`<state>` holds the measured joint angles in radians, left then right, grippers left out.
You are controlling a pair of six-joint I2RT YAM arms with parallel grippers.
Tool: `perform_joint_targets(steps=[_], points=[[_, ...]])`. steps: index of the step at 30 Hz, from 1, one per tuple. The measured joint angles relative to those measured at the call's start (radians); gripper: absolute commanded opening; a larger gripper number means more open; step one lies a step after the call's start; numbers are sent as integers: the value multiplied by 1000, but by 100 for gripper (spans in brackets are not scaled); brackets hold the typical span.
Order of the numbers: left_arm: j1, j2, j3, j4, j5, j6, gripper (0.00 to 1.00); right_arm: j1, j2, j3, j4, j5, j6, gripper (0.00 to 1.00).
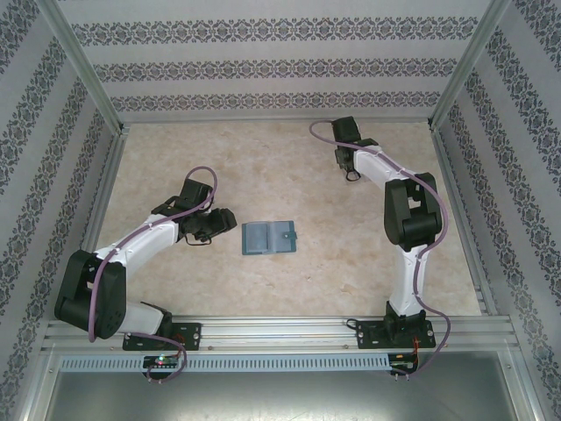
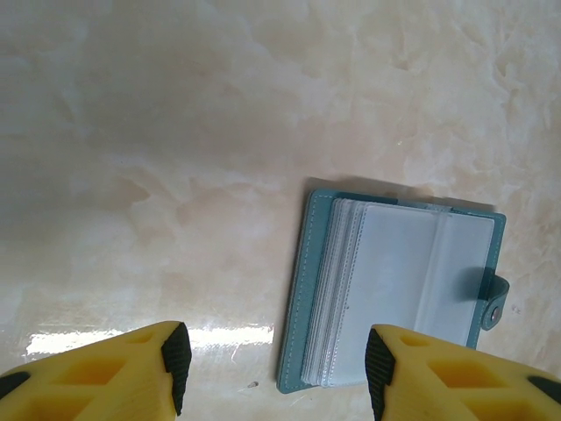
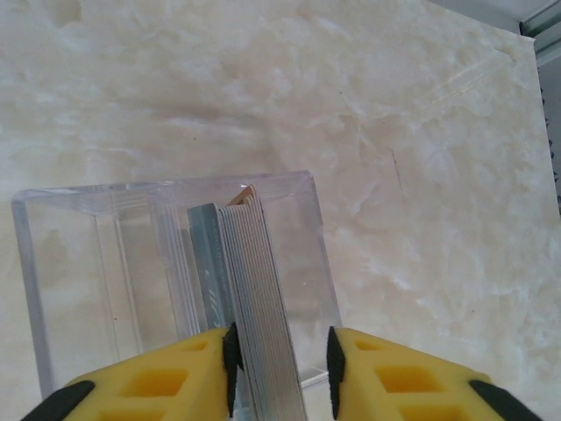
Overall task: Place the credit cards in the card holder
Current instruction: Pick up the credit card from the storage box.
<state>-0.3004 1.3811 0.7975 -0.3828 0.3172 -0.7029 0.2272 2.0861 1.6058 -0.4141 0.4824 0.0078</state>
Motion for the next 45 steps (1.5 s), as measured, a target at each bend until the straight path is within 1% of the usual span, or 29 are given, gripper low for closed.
perform_joint_targets(steps=[6,11,13,18,20,28,33,39,45], points=[[0,17,0,0,-1,0,58,0,0,-7,7,1,-11,14],[0,37,0,0,-1,0,58,0,0,-8,7,2,-15,10],[0,40,0,0,-1,0,58,2,0,-8,7,2,-15,6],[0,56,0,1,0,0,58,8,0,-8,7,8,-16,4],[0,63,0,0,0,0,58,11,0,-9,7,9,-16,0],[0,77,1,1,4,6,58,13,-12,-20,6,6,-15,0],[0,84,1,1,12,10,58,11,-32,-30,2,-40,-12,0],[0,89,1,2,22,11,58,11,-92,-63,-1,-106,-6,0],[0,103,2,15,51,11,58,11,-165,-84,2,-111,-3,0]])
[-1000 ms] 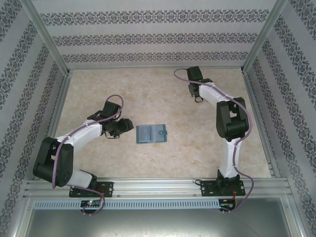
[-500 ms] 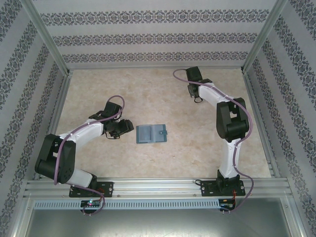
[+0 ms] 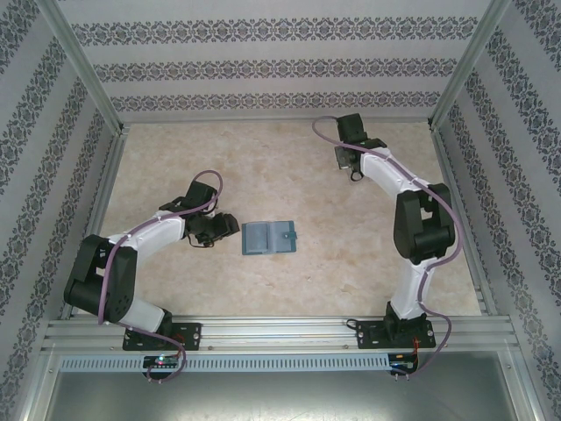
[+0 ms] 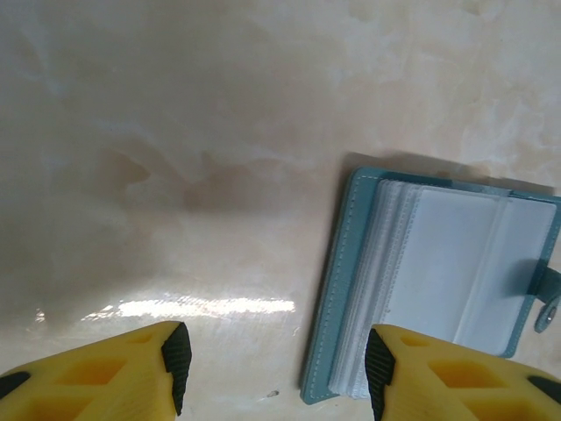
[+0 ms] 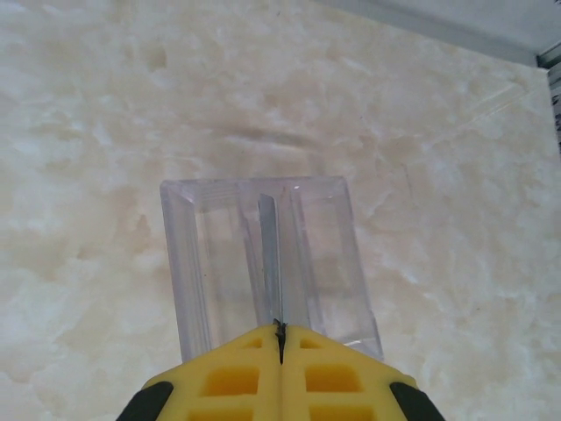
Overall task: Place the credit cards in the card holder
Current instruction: Pick up the credit card from the storage box.
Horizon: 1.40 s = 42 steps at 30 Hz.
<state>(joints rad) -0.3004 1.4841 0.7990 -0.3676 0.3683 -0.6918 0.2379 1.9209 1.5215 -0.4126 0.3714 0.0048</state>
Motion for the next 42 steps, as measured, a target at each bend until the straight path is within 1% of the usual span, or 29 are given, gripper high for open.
perform_joint_targets(steps=[6,10,17,20,21,22,26,30,31,33,34,38,42], points=[[0,-5,16,19,33,-2,58,0,-122,-75,27,-27,23,0],[-1,-35,35,25,54,-4,58,0,-195,-126,67,-52,44,0],[-4,-50,53,97,122,-22,60,-16,-280,-210,104,-139,131,0],[-13,-50,51,166,168,-51,66,-18,-345,-281,115,-190,192,0],[-16,-50,50,193,186,-61,76,-17,-370,-306,119,-211,214,0],[-21,-49,50,218,203,-72,79,-17,-390,-324,122,-230,233,0],[-60,-23,80,266,283,-89,81,-11,-494,-419,160,-337,343,0],[-78,14,113,318,366,-100,83,-11,-557,-484,180,-469,451,0],[-78,21,113,333,386,-105,85,-11,-571,-504,186,-497,473,0],[-80,40,113,364,423,-119,97,-11,-607,-550,193,-570,529,0],[-80,45,113,369,431,-125,98,-11,-617,-563,193,-603,552,0],[-93,54,114,377,463,-128,99,-5,-634,-612,250,-759,676,0],[-101,54,117,388,496,-129,98,45,-634,-660,340,-875,795,0]])
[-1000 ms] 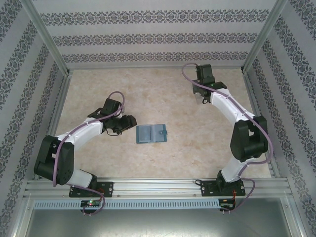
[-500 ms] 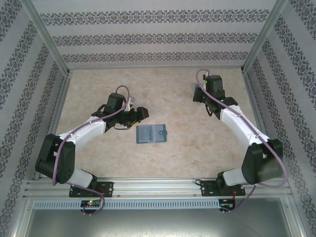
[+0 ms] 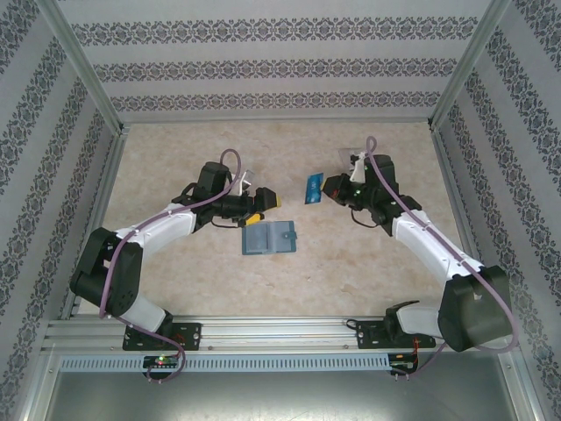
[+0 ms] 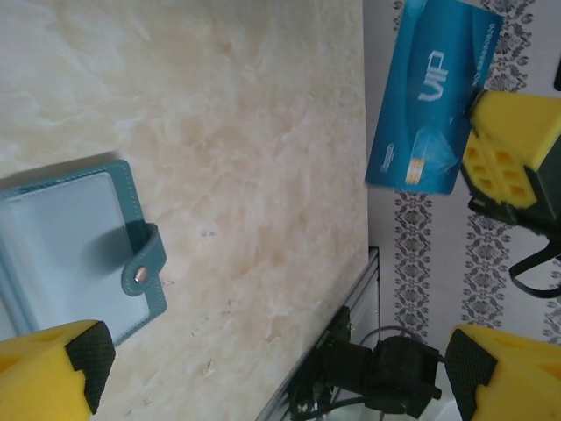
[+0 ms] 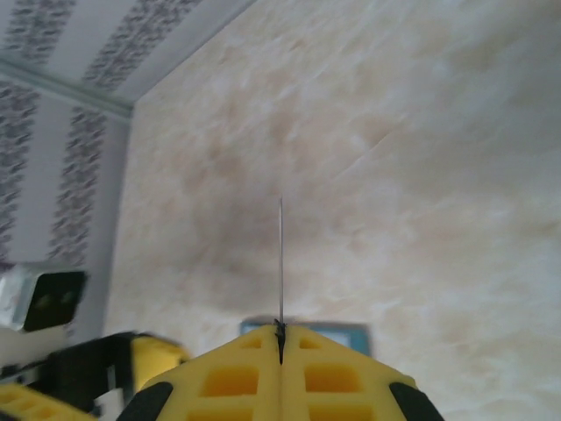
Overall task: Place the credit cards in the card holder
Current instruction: Pick up the credit card from the storage box.
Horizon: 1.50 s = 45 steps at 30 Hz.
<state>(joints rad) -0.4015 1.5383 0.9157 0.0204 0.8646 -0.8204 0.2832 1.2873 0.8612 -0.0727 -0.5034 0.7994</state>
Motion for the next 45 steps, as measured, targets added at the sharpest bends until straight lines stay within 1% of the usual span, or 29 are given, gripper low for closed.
perform_joint_targets(steps=[2,6,10,13,14,18,23,26,27,28,30,31,32,33,35,39,45], points=[[-2,0,0,14,13,-4,98,35,3,-10,37,-40,47,0],[-3,0,0,43,38,-25,97,91,32,-33,167,-113,151,0],[-4,-1,-1,52,47,-34,96,135,79,-41,241,-143,214,0],[-4,-5,-3,58,48,-49,92,154,93,-46,273,-155,244,0],[-4,-9,-6,63,48,-55,89,159,94,-46,279,-158,247,0],[-4,-14,-19,90,51,-95,67,172,98,-46,298,-167,251,0],[-4,-14,-34,130,61,-142,48,209,131,-47,333,-168,269,0],[-4,-14,-38,151,69,-165,33,212,152,-57,359,-169,280,0],[-4,-14,-39,155,71,-172,26,212,155,-61,365,-169,282,0],[-4,-15,-40,156,71,-177,18,212,156,-66,370,-169,283,0],[-4,-20,-41,170,78,-183,6,212,156,-76,372,-168,284,0],[-4,-25,-41,175,78,-183,4,212,156,-83,376,-168,287,0],[-4,-28,-41,174,77,-184,3,212,156,-87,383,-170,288,7],[-4,-29,-42,175,77,-185,3,212,156,-87,389,-171,291,16],[-4,-29,-43,175,76,-187,3,212,156,-89,401,-177,291,26],[-4,-29,-46,175,74,-187,3,207,156,-113,451,-203,294,33],[-4,-32,-49,177,74,-188,4,179,162,-199,615,-258,342,32]])
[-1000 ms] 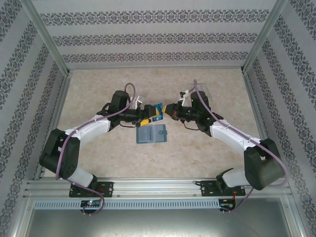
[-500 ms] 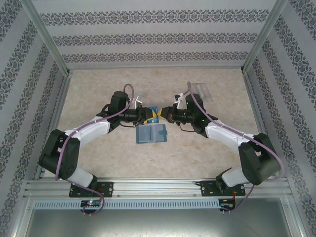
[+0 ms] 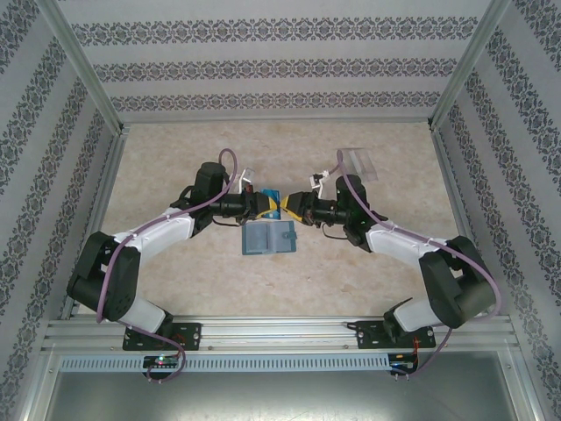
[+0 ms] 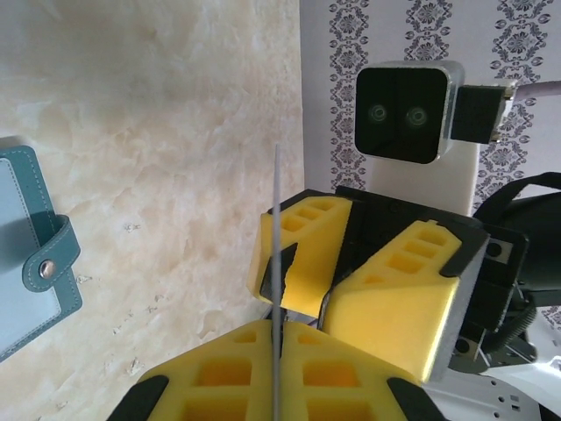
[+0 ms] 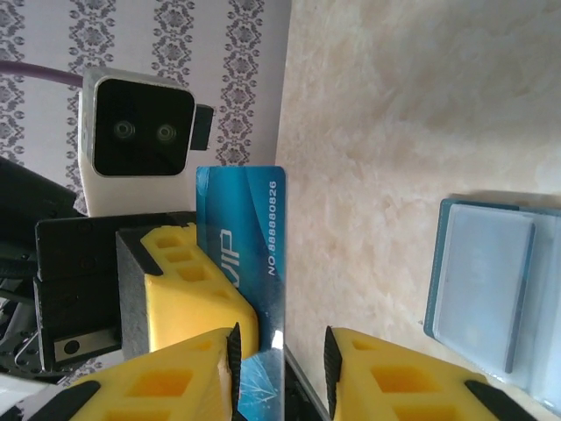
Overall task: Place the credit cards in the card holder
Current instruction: Pick up the credit card from the storage box.
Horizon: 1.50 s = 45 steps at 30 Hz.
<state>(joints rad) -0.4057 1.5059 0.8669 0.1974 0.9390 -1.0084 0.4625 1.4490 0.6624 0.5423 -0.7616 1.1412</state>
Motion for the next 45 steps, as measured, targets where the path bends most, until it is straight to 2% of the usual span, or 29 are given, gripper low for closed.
perform_joint_targets(steps=[10,17,23,26,29,41,45], points=[[2,-2,0,40,14,-32,4,-5,28,-90,283,-64,128,31],[2,-2,0,44,30,-39,5,-4,84,-95,418,-90,217,30],[2,-2,0,59,38,-51,7,0,109,-96,467,-94,248,29],[2,-2,0,64,41,-52,7,0,110,-100,488,-97,253,19],[2,-2,0,64,42,-51,7,0,110,-109,496,-97,261,17],[2,-2,0,64,41,-51,8,22,109,-129,517,-97,271,18],[2,-2,0,64,42,-51,10,31,109,-129,526,-96,278,0]])
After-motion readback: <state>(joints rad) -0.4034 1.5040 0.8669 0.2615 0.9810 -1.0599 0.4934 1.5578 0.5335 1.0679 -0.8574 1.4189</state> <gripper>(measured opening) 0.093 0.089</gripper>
